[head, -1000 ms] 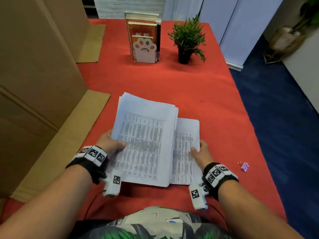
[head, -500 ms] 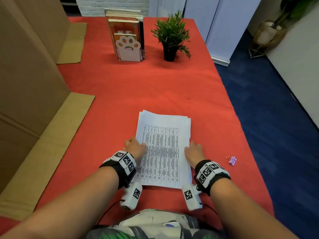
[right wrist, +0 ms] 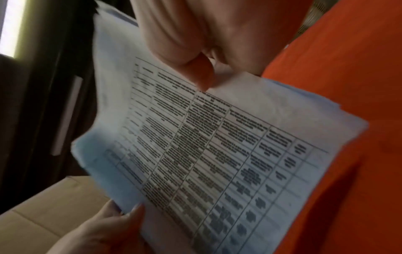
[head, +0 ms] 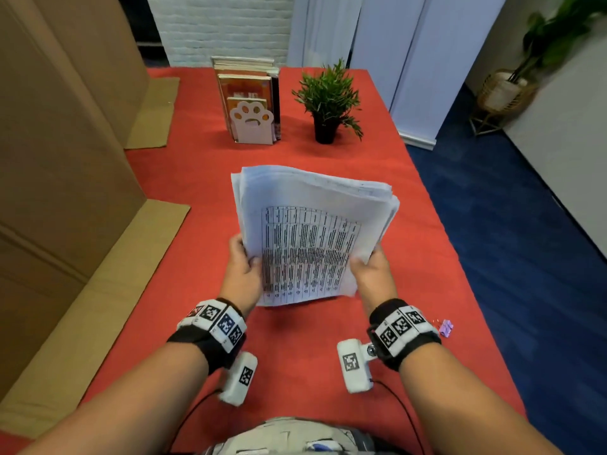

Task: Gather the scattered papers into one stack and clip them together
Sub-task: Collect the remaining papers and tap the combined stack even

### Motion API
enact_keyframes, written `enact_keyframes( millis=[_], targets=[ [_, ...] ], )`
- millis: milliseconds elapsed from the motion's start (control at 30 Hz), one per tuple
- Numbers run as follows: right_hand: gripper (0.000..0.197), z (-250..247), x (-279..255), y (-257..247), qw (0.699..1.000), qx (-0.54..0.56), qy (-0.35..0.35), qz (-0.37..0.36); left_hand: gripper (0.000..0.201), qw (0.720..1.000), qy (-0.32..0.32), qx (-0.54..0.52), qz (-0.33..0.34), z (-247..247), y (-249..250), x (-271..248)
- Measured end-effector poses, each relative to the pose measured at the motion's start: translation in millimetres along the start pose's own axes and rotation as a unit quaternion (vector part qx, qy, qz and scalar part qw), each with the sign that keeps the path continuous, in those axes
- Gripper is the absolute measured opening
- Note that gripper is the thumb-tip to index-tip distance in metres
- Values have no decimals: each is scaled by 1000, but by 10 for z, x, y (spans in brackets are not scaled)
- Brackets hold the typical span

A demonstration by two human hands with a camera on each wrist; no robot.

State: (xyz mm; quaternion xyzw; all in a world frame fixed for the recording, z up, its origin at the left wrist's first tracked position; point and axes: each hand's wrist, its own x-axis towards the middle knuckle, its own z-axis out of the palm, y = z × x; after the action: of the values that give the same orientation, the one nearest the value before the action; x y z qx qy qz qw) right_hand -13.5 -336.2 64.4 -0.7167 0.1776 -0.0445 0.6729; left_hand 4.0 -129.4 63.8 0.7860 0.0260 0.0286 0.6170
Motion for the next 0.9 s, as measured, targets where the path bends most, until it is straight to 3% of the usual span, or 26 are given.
enact_keyframes(
  millis=[200, 300, 367, 467, 533, 667, 733, 833, 900],
  targets=[
    [46, 74, -81, -84, 997, 57, 6, -44, 47, 998, 11, -47, 32, 3, 20, -69],
    [71, 28, -62, -273, 985, 87, 27, -146, 41, 992, 48, -95, 69, 22, 194, -63],
    [87, -4, -37, -397, 969, 41, 32, -240, 39, 983, 80, -133, 95, 56, 367, -52],
    [76, -23, 5, -502, 919, -117, 48, -372, 30, 971, 151, -107, 152, 97, 586, 15],
    [60, -23, 22, -530, 895, -161, 47, -413, 24, 965, 177, -82, 174, 92, 637, 108],
    [56, -12, 49, -524, 890, -174, 44, -419, 14, 965, 147, -54, 210, 30, 549, 230],
    [55, -14, 54, -549, 891, -171, 44, -418, 20, 966, 126, -65, 216, -1, 522, 211],
    [57, -51, 50, -580, 892, -164, 44, -418, 56, 982, 66, -112, 140, -77, 409, 213],
    [58, -69, 23, -608, 900, -159, 49, -403, 62, 987, 13, -141, 73, -107, 319, 229]
  ],
)
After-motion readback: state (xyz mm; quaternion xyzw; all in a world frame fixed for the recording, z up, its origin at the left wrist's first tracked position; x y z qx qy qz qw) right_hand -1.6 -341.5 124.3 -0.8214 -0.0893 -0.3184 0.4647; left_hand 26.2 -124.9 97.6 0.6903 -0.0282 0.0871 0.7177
